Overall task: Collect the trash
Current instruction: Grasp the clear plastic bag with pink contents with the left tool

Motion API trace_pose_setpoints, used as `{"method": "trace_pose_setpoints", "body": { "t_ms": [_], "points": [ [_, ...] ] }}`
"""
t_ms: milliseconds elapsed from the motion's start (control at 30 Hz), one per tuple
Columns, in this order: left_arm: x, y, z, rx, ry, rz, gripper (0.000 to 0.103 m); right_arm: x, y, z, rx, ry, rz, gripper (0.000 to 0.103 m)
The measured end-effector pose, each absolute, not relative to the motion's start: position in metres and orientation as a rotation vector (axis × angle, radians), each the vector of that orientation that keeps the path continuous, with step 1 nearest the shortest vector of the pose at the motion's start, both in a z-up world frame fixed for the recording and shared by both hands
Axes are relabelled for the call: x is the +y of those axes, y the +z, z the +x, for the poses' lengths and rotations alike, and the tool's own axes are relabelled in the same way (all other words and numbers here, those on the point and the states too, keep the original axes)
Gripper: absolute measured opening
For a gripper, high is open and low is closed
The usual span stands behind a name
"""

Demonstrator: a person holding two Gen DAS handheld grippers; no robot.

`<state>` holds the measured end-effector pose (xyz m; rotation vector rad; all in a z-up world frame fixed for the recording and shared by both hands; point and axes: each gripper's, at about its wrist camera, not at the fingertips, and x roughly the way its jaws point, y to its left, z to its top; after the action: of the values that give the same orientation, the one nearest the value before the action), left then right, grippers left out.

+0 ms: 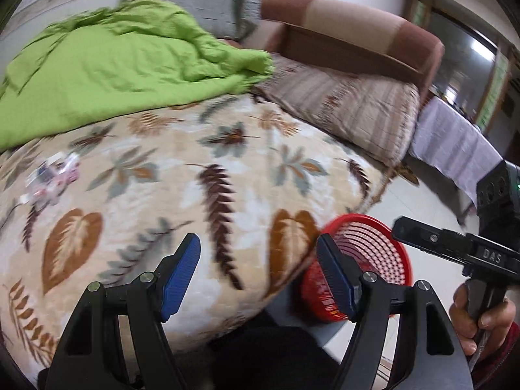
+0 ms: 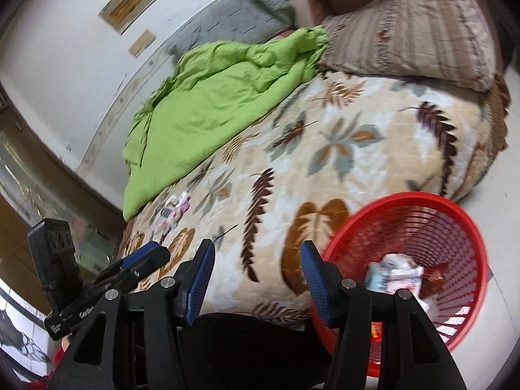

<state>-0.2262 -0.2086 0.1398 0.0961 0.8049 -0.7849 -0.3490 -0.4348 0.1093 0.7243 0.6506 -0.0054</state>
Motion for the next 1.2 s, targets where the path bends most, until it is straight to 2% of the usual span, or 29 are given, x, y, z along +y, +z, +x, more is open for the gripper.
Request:
{"method": "trace_pose_setpoints", "body": {
  "t_ms": [433,700,1133,1200],
  "points": [
    [-0.084,0.126,-0.136,0.785,-0.561,-0.033,0.073,-0.353,0.105,-0.254,0.787,0.106,0.578,0.059],
    [-0.009,0.105,-0.048,0.809,-0.427,-0.048,0.076,-0.292,0.087,-0.169,0.828,0.191,0.550,0.059],
    [-0.026,0.049,0.071,0.861,-0.456,0.090,0.076,-0.253,0.045,-0.115,0.939,0.204,0.586,0.059],
    [-0.034,0.038,0.076,0.886,-0.480,0.110,0.072,-0.254,0.045,-0.111,0.936,0.198,0.581,0.059]
  ]
}}
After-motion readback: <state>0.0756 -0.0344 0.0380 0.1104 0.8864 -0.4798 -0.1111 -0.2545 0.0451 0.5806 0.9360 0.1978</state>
